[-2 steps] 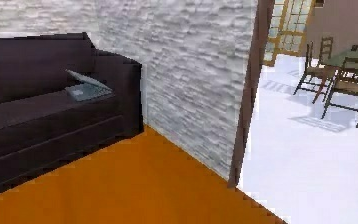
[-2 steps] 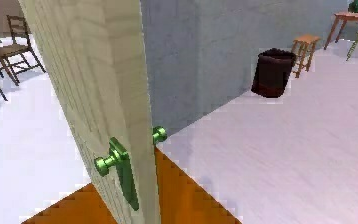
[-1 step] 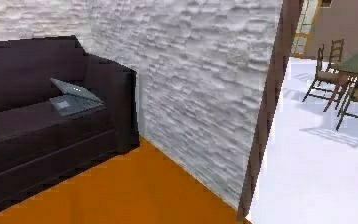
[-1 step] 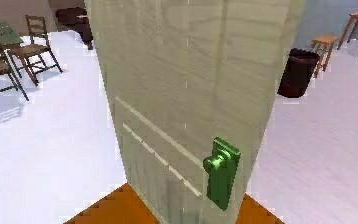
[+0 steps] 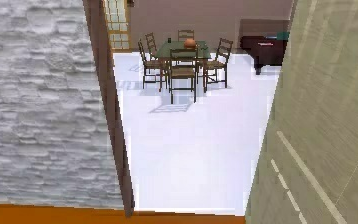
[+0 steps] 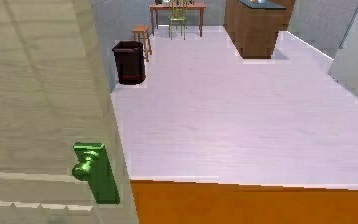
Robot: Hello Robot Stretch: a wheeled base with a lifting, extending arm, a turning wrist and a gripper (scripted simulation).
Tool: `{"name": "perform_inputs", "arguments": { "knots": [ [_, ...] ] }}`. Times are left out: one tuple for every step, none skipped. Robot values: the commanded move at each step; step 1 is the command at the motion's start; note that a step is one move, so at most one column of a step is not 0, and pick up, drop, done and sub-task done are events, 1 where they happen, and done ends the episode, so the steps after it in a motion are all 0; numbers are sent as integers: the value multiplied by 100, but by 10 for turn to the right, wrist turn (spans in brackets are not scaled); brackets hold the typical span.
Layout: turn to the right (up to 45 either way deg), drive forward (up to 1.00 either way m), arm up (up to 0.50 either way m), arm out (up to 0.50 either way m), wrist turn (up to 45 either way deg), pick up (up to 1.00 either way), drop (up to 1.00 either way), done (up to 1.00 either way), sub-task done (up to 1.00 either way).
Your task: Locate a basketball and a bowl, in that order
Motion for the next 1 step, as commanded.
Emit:
{"name": "perform_inputs", "arguments": {
  "knots": [
    [30,0,0,0,0,0,0,0,0]
  ]
}}
